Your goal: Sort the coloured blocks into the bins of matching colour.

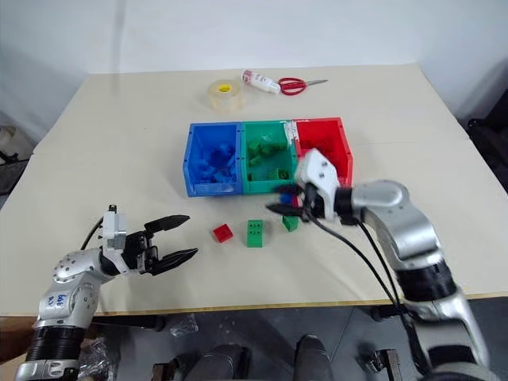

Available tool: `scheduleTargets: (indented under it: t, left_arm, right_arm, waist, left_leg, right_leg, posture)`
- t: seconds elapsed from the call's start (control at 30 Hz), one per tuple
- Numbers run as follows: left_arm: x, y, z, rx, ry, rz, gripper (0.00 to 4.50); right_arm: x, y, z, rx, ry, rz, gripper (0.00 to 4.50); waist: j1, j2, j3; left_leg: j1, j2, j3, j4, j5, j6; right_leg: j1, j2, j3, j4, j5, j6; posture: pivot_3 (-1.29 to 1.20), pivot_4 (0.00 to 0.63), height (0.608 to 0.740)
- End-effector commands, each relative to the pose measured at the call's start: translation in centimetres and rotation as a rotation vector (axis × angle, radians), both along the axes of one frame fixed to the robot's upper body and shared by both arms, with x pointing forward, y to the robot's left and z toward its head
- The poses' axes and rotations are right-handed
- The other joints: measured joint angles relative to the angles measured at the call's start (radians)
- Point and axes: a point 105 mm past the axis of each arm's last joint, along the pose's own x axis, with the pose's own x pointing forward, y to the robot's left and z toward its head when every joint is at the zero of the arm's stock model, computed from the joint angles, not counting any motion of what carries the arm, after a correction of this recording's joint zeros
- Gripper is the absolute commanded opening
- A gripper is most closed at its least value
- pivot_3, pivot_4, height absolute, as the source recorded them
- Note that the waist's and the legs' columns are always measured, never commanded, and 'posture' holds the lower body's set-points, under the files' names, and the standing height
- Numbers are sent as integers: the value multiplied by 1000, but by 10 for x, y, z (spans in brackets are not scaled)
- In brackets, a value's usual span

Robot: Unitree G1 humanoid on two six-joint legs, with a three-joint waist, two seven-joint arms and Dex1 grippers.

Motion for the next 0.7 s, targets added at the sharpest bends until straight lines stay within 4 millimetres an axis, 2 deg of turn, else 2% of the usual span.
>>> scheduleTargets:
  t: [0.03, 0.13, 0.27, 0.37, 0.57, 0.67, 0.7]
  left_arm:
    - [2, -2, 5, 6, -40, -14, 4500]
    - [3, -5, 8, 5, -55, -18, 4500]
    - [2, -6, 9, 5, -62, -17, 4500]
    - [1, -5, 9, 5, -63, -13, 4500]
    - [-1, -2, 9, 8, -63, 0, 4500]
    - [0, -2, 9, 7, -63, 2, 4500]
    - [1, -2, 9, 6, -63, 2, 4500]
  right_arm:
    - [22, 25, 14, 37, -83, -5, 1445]
    - [40, 57, 24, 84, -123, -4, 1445]
    - [54, 92, 30, 125, -151, -12, 1445]
    - [70, 106, 31, 143, -158, -110, 2476]
    - [72, 107, 41, 201, -210, -108, 4487]
    - [61, 97, 37, 190, -214, -18, 4487]
    - [52, 90, 32, 173, -216, 41, 4487]
  waist:
    - [-6, 0, 0]
    - [-20, 0, 0]
    - [-38, 0, 0]
    - [-55, 0, 0]
    - [-65, 0, 0]
    - [-72, 1, 0]
    - [-72, 1, 0]
  left_leg:
    - [0, 0, 0, 0, 0, 0]
    - [0, -1, -1, 0, 0, 0]
    - [0, 0, -2, -1, 0, 0]
    - [0, 0, -3, -2, 0, 0]
    - [0, 0, -5, -3, 0, 0]
    - [0, 0, -6, -3, 0, 0]
    - [0, 0, -7, -3, 0, 0]
  right_leg:
    - [0, 0, 0, 0, 0, 0]
    - [-1, 0, -1, 2, 0, -1]
    - [-3, 0, -3, 6, 1, -2]
    - [-5, 0, -4, 7, 2, -4]
    - [-5, 1, -4, 9, 2, -5]
    - [-5, 1, -4, 9, 2, -5]
    - [-5, 1, -4, 9, 2, -5]
  posture:
    - [0, 150, 740]
    - [0, 150, 740]
    - [0, 150, 740]
    - [0, 150, 740]
    - [0, 150, 740]
    - [0, 150, 740]
    - [0, 150, 740]
